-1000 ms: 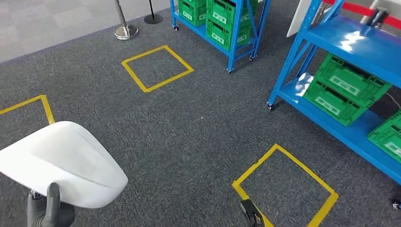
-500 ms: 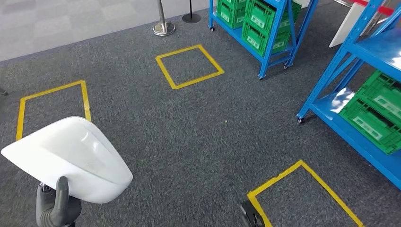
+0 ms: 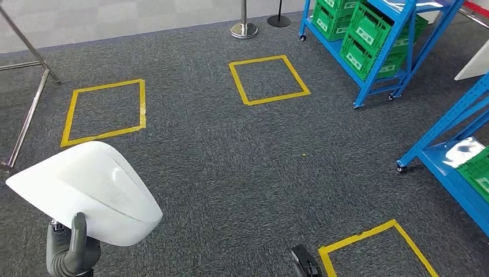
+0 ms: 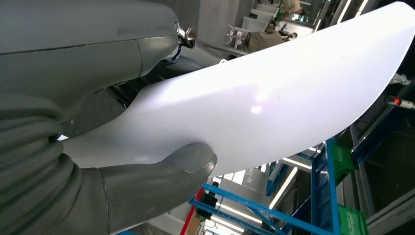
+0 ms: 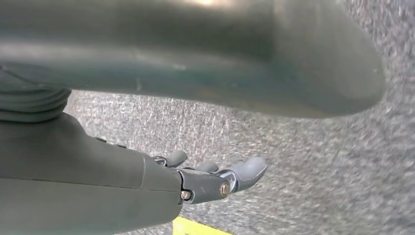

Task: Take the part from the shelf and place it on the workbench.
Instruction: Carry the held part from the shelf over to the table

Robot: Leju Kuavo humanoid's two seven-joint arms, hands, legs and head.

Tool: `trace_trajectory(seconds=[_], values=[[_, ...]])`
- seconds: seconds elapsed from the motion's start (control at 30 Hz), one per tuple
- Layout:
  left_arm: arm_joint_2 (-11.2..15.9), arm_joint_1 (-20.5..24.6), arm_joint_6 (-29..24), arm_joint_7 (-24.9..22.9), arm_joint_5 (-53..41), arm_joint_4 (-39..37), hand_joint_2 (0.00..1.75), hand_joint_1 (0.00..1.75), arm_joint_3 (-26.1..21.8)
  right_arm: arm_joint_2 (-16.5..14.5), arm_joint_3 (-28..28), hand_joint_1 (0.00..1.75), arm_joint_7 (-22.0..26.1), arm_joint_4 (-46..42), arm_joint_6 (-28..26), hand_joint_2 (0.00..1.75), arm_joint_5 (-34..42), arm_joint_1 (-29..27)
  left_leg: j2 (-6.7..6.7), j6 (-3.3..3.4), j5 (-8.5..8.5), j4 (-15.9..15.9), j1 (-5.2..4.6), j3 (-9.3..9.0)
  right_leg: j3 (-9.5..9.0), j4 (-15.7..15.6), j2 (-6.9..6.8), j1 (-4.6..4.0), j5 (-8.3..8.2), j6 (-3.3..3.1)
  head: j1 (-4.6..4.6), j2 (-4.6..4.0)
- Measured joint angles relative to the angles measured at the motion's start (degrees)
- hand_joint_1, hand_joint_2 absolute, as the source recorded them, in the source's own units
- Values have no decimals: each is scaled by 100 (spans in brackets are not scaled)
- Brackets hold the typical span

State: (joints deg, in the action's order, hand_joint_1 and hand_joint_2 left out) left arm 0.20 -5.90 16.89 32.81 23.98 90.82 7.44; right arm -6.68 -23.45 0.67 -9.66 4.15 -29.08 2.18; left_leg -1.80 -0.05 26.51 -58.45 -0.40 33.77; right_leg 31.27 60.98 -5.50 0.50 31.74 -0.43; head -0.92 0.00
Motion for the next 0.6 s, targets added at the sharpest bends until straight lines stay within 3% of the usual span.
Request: trace_trajectory(seconds=[0.07, 0.13, 0.17, 0.2, 0.23, 0.3, 0.37, 0.43, 0.47, 0.5, 0.57, 0.6], values=[[-23, 51, 13, 5, 1, -19, 175, 175, -2, 0, 1, 0, 1, 1, -23, 0, 7, -2, 148, 49, -25, 25, 27, -8, 270, 573, 377, 20, 291, 28, -13, 0], [-41, 88, 25, 3, 1, -53, 175, 175, -2, -1, 1, 0, -7, 2, -48, 0, 8, -16, 315, 66, -29, 12, 29, 8, 650, 1272, 509, 21, 537, 32, -21, 0], [-44, 94, 33, 1, 1, -71, 175, 175, -2, -1, 1, 0, -11, 2, -57, 0, 6, -21, 405, 67, -28, -2, 30, 13, 747, 1409, 525, 22, 514, 32, -20, 0], [-44, 102, 44, -2, 3, -89, 175, 175, -2, -1, 0, 0, -14, 2, -62, 0, 5, -21, 497, 62, -26, -22, 33, 17, 736, 1317, 541, 26, 378, 29, -21, 0], [-44, 119, 57, -4, 10, -109, 175, 175, -2, -1, 0, 0, -16, 2, -67, 0, 4, -17, 587, 52, -20, -46, 40, 20, 617, 1016, 582, 35, 162, 27, -20, 0], [-41, 186, 87, 3, 45, -160, 175, 175, -3, -3, 1, 0, -30, 3, -71, 0, 5, -4, 746, -1, -4, -101, 51, 45, 299, 283, 831, 61, -152, 35, -22, -1], [-31, 285, 105, 23, 99, -239, 175, 175, 3, -13, 2, 0, -81, 4, -67, 0, 4, 11, 873, -87, -10, -117, 56, 87, 174, -19, 991, 63, -205, 21, -24, -1], [0, 370, 110, 52, 156, -341, 175, 175, 14, -23, 1, 0, -124, 4, -65, 0, 13, 24, 990, -170, -41, -85, 65, 133, 168, -35, 884, 50, -223, -50, -26, -1], [26, 395, 111, 70, 182, -387, 175, 175, 18, -27, 1, 0, -126, 3, -67, 0, 24, 30, 950, -197, -34, -98, 65, 153, 153, -54, 820, 50, -238, -93, -26, -1], [52, 419, 110, 86, 206, -428, 175, 175, 24, -31, 0, 0, -120, 3, -72, 0, 39, 34, 827, -219, 23, -176, 57, 198, 140, -74, 756, 51, -254, -138, -16, 0], [98, 488, 108, 112, 246, -510, 175, 175, 42, -36, 0, 0, -111, 3, -79, 0, 63, 28, 446, -249, 327, -667, 48, 415, 130, -98, 610, 34, -273, -202, 3, 0], [114, 523, 99, 126, 270, -555, 175, 175, 57, -36, -1, 0, -112, 4, -81, 0, 77, 14, 316, -263, 524, -1046, 51, 590, 134, -98, 525, 17, -271, -222, 10, 0]])
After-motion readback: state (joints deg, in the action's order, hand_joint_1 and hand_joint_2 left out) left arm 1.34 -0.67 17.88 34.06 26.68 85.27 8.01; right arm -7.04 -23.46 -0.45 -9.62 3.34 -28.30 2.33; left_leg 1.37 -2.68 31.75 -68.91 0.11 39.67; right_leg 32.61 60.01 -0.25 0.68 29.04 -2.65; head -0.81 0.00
